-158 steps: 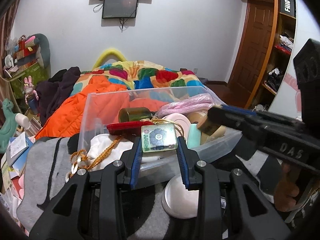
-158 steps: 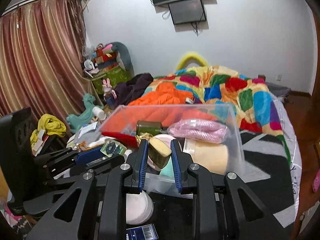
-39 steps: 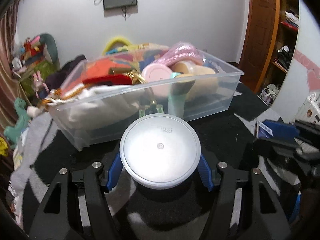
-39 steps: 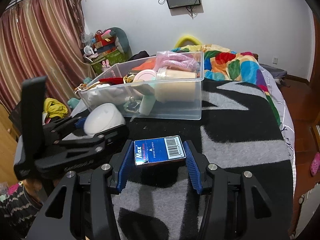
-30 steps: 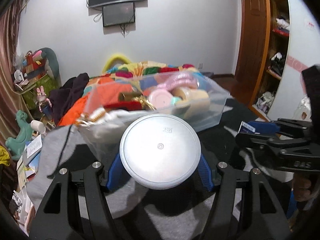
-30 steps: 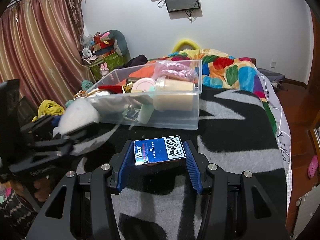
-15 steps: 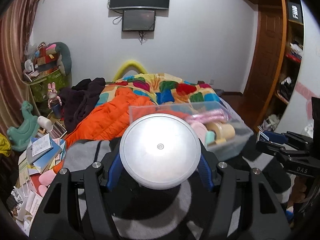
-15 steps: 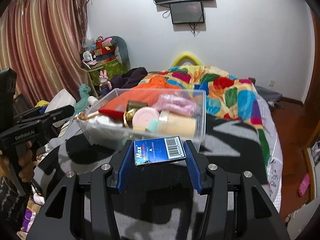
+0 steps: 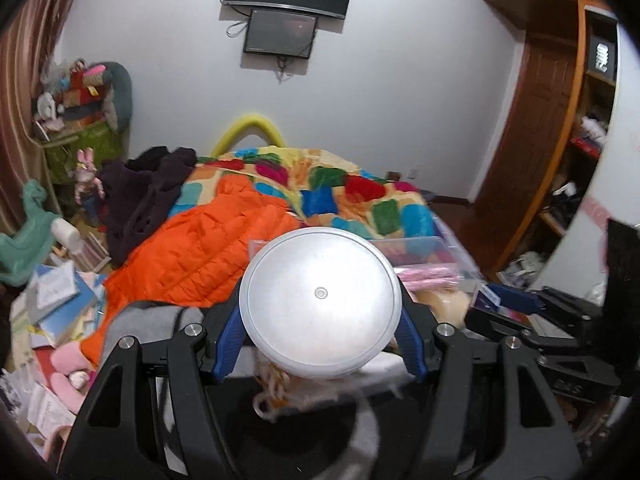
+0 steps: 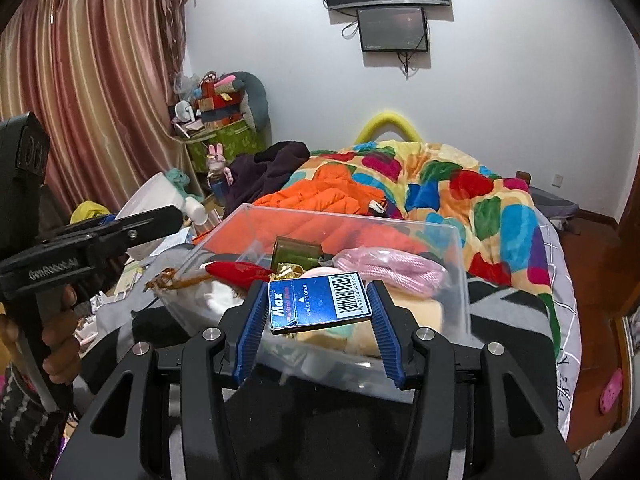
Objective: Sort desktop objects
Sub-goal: 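Carry the jar over the box with left tool while right tool carries the card, then release the jar into the box with left tool while right tool releases the card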
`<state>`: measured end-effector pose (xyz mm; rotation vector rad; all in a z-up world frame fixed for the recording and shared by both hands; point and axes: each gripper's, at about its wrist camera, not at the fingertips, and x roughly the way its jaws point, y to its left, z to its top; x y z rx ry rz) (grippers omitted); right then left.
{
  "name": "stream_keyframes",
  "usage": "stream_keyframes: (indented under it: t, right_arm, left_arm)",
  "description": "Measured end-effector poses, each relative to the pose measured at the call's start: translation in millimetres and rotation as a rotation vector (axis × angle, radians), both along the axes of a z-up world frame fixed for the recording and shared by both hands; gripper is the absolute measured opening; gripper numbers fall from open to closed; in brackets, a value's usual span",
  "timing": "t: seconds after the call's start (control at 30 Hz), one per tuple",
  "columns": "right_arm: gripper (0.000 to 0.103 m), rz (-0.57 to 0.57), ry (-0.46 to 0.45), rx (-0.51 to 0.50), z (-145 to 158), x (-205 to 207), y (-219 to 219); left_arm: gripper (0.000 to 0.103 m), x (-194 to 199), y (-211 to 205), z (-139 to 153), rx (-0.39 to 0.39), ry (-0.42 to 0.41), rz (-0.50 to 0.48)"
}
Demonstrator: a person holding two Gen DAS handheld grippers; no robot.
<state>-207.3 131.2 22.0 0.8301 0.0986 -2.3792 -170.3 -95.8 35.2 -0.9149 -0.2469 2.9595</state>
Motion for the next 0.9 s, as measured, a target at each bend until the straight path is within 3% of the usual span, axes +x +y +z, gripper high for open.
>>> stream_keyframes:
  t: [0.27, 0.47, 0.57, 0.9]
  right_arm:
    - [0.047, -0.014, -0.04, 0.029, -18.2, -23.1, -18.8]
    - [0.047, -0.006, -0.052, 0.043, -33.7, -23.0, -25.0]
    - [0.047, -0.005, -0.037, 0.076, -38.3, -20.0, -31.0]
    - [0.048, 0.003, -0.073, 0.043, -36.8, -19.1, -27.9]
  left_arm:
    - [0.065, -35.1, 11.2, -28.9, -0.035, -0.047, -0.01]
    - [0.065, -41.5, 7.4, -50.2, 0.0, -0.074, -0.03]
    - [0.065, -40.3, 10.7, -50.5, -0.017, -0.073, -0.039]
    - [0.065, -26.7, 15.4, -34.7, -0.005, -0.012, -0.079]
